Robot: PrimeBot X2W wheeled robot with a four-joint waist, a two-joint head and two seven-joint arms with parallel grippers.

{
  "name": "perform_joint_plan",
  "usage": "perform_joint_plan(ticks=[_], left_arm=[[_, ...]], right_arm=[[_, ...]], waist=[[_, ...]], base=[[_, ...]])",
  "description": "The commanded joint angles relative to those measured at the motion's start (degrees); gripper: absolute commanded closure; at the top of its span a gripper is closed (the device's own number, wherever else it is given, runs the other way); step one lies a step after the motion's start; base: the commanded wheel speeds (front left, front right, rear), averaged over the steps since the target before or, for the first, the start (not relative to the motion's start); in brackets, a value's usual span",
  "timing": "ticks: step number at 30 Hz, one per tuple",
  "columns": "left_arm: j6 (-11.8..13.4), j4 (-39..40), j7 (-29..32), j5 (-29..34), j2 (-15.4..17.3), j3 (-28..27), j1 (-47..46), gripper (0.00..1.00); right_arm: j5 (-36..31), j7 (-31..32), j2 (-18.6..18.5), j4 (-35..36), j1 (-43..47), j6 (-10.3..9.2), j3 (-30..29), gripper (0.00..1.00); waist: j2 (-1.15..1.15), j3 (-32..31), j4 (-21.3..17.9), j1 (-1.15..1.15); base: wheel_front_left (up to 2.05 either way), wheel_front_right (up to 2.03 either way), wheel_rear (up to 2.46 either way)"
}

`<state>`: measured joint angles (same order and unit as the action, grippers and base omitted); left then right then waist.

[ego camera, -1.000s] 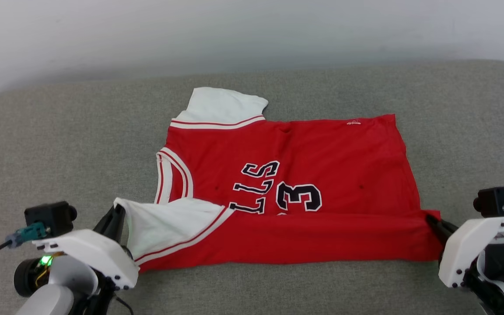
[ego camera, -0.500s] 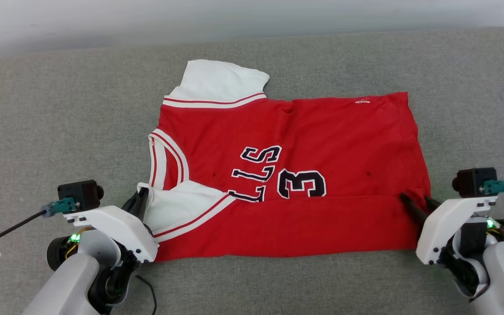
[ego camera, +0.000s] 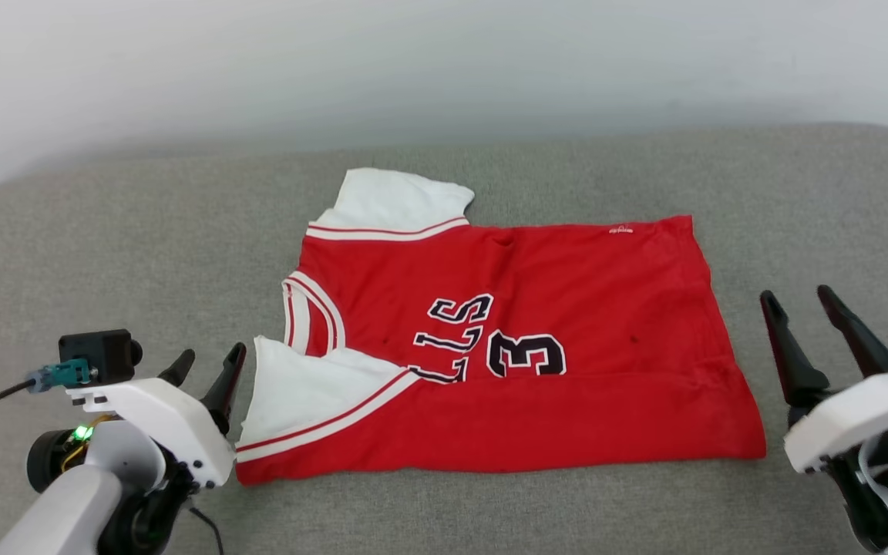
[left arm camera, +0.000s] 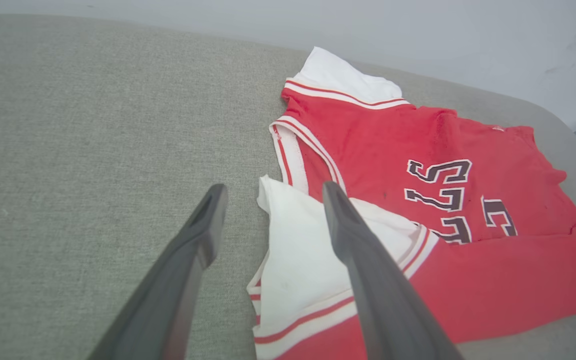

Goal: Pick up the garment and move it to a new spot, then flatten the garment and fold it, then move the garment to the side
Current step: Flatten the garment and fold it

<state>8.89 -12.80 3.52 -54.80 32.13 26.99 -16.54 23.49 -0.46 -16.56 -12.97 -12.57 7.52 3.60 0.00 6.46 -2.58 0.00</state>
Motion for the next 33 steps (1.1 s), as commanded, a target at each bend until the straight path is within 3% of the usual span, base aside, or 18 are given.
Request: perform_joint_plan(ticks=[1,7,11,19,27,28,31,33], left_arm=[[0.36,1.80,1.64,-0.33,1.27,0.05,0.79,0.00],[0.56,8.08,13.44,-2.41,7.62,2.62,3.18,0.00],[0.26,7.91,20.13,-4.85,9.78,4.25,4.46,0.00],[-0.97,0.50,26.07,-8.36,8.54,5.73,3.50,0.00],[-4.72,-5.35,29.20,-8.98,5.25,8.60,0.79,0.00],[-5.39,-6.10,29.98,-9.22,4.64,9.28,0.79,0.36],[-6.46,-7.60,31.38,-9.81,2.88,10.45,0.66,1.00],[-6.84,-8.28,31.49,-9.83,2.30,10.82,0.33,1.00]], right_arm=[[-1.30,-0.73,0.10,1.58,1.63,-0.06,-1.10,0.00],[-6.44,0.32,3.30,9.67,8.82,-0.06,-5.61,0.00],[-7.67,2.23,6.29,14.34,12.57,-0.06,-6.83,0.00],[-7.88,4.82,9.18,18.54,14.15,-0.06,-6.13,0.00],[-6.67,5.83,8.93,18.15,13.66,-0.06,-7.47,0.00],[-6.50,6.12,8.73,18.07,13.53,-0.06,-7.72,0.00],[-5.46,8.07,7.98,17.64,13.11,-0.06,-8.28,0.00],[-4.48,9.92,7.12,17.34,12.77,-0.06,-9.02,0.00]], waist=[[0.00,-1.73,0.27,0.00],[0.00,-3.89,-0.32,0.00],[0.00,-3.71,-1.73,0.00],[0.00,-0.66,-5.00,0.00],[0.00,1.43,-6.03,0.00],[0.00,1.58,-6.09,0.00],[0.00,1.74,-6.22,0.00],[0.00,1.74,-6.15,0.00]], base=[[0.00,0.00,0.00],[0.00,0.00,0.00],[0.00,0.00,0.00],[0.00,0.00,0.00],[0.00,0.00,0.00],[0.00,0.00,0.00],[0.00,0.00,0.00],[0.00,0.00,0.00]])
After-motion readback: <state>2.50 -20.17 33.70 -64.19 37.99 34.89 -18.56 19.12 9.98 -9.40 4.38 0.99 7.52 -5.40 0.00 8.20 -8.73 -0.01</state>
